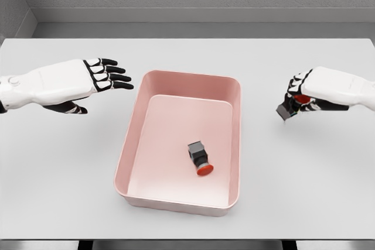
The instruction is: Put the industrial switch in the basket with both arms
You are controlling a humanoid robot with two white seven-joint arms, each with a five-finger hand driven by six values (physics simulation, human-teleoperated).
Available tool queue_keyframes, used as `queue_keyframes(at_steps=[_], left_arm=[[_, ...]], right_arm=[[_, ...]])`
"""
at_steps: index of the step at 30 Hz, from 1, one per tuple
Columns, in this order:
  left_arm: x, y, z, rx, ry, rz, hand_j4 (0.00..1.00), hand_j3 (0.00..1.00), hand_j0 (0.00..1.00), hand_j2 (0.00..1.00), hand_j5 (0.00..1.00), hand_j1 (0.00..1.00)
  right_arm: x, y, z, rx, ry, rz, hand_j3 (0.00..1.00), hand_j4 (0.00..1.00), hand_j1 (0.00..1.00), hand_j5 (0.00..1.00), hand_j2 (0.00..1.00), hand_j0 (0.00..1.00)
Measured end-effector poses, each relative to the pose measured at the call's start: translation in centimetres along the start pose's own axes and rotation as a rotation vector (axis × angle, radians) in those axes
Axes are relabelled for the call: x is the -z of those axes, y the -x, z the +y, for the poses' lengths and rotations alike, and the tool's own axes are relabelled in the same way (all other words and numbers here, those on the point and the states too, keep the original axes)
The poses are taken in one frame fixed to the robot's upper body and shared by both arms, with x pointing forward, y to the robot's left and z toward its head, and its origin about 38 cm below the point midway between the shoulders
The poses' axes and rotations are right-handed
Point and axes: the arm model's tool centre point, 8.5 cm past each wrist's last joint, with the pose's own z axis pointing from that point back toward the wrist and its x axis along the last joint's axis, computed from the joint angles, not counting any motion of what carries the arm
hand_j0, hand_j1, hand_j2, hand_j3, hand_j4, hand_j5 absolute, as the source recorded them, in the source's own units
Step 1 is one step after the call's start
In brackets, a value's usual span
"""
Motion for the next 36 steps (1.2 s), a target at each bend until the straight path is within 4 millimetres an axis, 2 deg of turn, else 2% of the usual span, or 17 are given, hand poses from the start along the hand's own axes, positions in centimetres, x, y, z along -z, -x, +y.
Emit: queue_keyframes(at_steps=[6, 12, 18, 27, 32, 36], left_arm=[[-0.2, 0.0, 0.0, 0.003, 0.004, 0.003, 1.00, 1.00, 1.00, 1.00, 1.00, 1.00], [-0.5, 0.2, 0.3, 0.012, 0.007, 0.011, 1.00, 1.00, 1.00, 1.00, 1.00, 1.00], [-0.4, 0.2, 0.3, 0.012, 0.007, 0.011, 1.00, 1.00, 1.00, 1.00, 1.00, 1.00], [-0.5, 0.2, -0.1, 0.007, 0.014, 0.012, 1.00, 1.00, 1.00, 1.00, 1.00, 1.00], [-0.5, 0.1, -0.3, 0.003, 0.016, 0.011, 1.00, 1.00, 1.00, 1.00, 1.00, 1.00], [-0.4, 0.1, -0.2, 0.004, 0.014, 0.010, 1.00, 1.00, 1.00, 1.00, 1.00, 1.00]], right_arm=[[0.4, -0.7, -1.4, -0.028, 0.033, -0.024, 0.35, 0.35, 0.35, 0.35, 0.35, 0.35], [0.9, -1.2, -4.2, -0.082, 0.086, -0.046, 0.35, 0.35, 0.35, 0.35, 0.35, 0.35], [1.8, -2.0, -4.6, -0.084, 0.109, -0.080, 0.34, 0.34, 0.34, 0.34, 0.34, 0.34], [3.4, -3.0, -6.8, -0.117, 0.164, -0.129, 0.33, 0.33, 0.33, 0.33, 0.33, 0.33], [4.7, -3.8, -6.9, -0.110, 0.179, -0.167, 0.33, 0.33, 0.33, 0.33, 0.33, 0.33], [5.7, -4.4, -6.1, -0.064, 0.184, -0.206, 0.32, 0.32, 0.32, 0.32, 0.32, 0.32]])
